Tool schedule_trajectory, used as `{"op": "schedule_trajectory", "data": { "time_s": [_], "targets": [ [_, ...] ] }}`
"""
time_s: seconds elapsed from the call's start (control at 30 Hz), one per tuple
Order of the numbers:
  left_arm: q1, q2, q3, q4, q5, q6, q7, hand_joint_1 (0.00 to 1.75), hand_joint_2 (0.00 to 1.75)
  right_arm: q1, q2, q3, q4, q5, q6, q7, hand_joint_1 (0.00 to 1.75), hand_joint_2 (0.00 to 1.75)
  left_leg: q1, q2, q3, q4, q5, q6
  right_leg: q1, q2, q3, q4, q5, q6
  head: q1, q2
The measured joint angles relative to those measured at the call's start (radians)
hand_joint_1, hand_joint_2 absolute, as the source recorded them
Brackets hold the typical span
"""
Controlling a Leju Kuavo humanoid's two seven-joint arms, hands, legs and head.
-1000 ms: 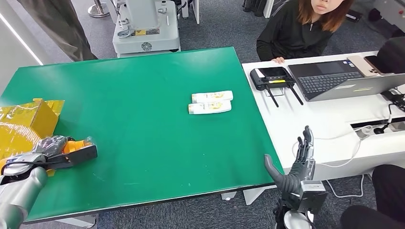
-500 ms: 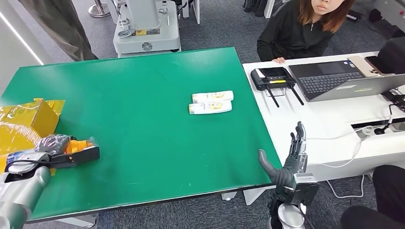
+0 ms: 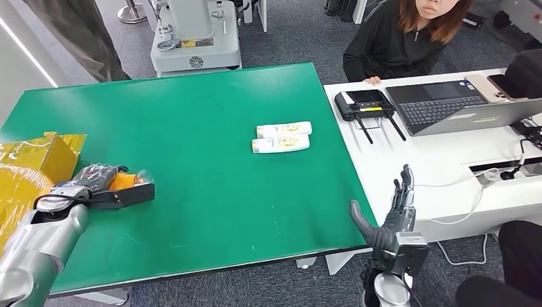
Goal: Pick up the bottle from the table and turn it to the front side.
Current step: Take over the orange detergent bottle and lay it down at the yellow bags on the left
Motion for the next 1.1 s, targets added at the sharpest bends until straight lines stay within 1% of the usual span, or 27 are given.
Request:
{"op": "schedule_trajectory", "data": {
  "time_s": [0.2, 0.4, 0.57, 0.77, 0.87, 0.97, 1.03, 1.1],
  "targets": [
    [-0.029, -0.025, -0.001, 0.023, -0.001, -0.012, 0.012, 0.00, 1.75, 0.000, 0.016, -0.036, 0.001, 0.022, -0.002, 0.000, 0.00, 1.75, 0.000, 0.000, 0.000, 0.000, 0.000, 0.000, 0.000, 0.000, 0.000, 0.000, 0.000, 0.000, 0.000, 0.000],
    [-0.040, -0.066, -0.002, 0.040, -0.014, -0.011, 0.033, 0.00, 1.75, 0.002, 0.053, -0.103, -0.012, 0.060, 0.010, 0.000, 0.00, 1.75, 0.000, 0.000, 0.000, 0.000, 0.000, 0.000, 0.000, 0.000, 0.000, 0.000, 0.000, 0.000, 0.000, 0.000],
    [-0.047, -0.090, -0.004, 0.051, -0.017, -0.011, 0.038, 0.00, 1.75, 0.006, 0.078, -0.149, -0.031, 0.077, 0.025, 0.000, 0.00, 1.75, 0.000, 0.000, 0.000, 0.000, 0.000, 0.000, 0.000, 0.000, 0.000, 0.000, 0.000, 0.000, 0.000, 0.000],
    [-0.048, -0.106, -0.004, 0.053, -0.011, 0.006, 0.022, 0.00, 1.75, 0.007, 0.108, -0.212, -0.067, 0.126, 0.097, 0.006, 0.00, 1.75, 0.000, 0.000, 0.000, 0.000, 0.000, 0.000, 0.000, 0.000, 0.000, 0.000, 0.000, 0.000, 0.000, 0.000],
    [-0.041, -0.114, -0.004, 0.051, 0.026, 0.058, -0.031, 0.00, 1.75, 0.007, 0.122, -0.241, -0.086, 0.149, 0.143, 0.007, 0.00, 1.75, 0.000, 0.000, 0.000, 0.000, 0.000, 0.000, 0.000, 0.000, 0.000, 0.000, 0.000, 0.000, 0.000, 0.000],
    [-0.009, -0.123, 0.000, 0.018, 0.121, 0.124, -0.136, 0.00, 1.75, 0.007, 0.128, -0.258, -0.107, 0.169, 0.184, 0.012, 0.00, 1.75, 0.000, 0.000, 0.000, 0.000, 0.000, 0.000, 0.000, 0.000, 0.001, 0.000, 0.000, 0.000, 0.000, 0.000],
    [0.043, -0.130, 0.015, -0.052, 0.242, 0.128, -0.224, 0.00, 1.75, 0.008, 0.130, -0.261, -0.123, 0.173, 0.196, 0.016, 0.00, 1.75, -0.001, 0.000, 0.000, 0.000, 0.000, 0.000, 0.000, 0.000, 0.001, 0.000, 0.000, 0.000, 0.000, 0.000],
    [0.124, -0.142, 0.044, -0.166, 0.410, 0.095, -0.304, 0.00, 1.75, 0.012, 0.132, -0.261, -0.142, 0.173, 0.202, 0.018, 0.00, 1.75, -0.001, 0.000, 0.000, 0.000, -0.001, 0.001, -0.001, 0.000, 0.001, 0.000, 0.000, 0.000, 0.000, 0.000]
  ]
}}
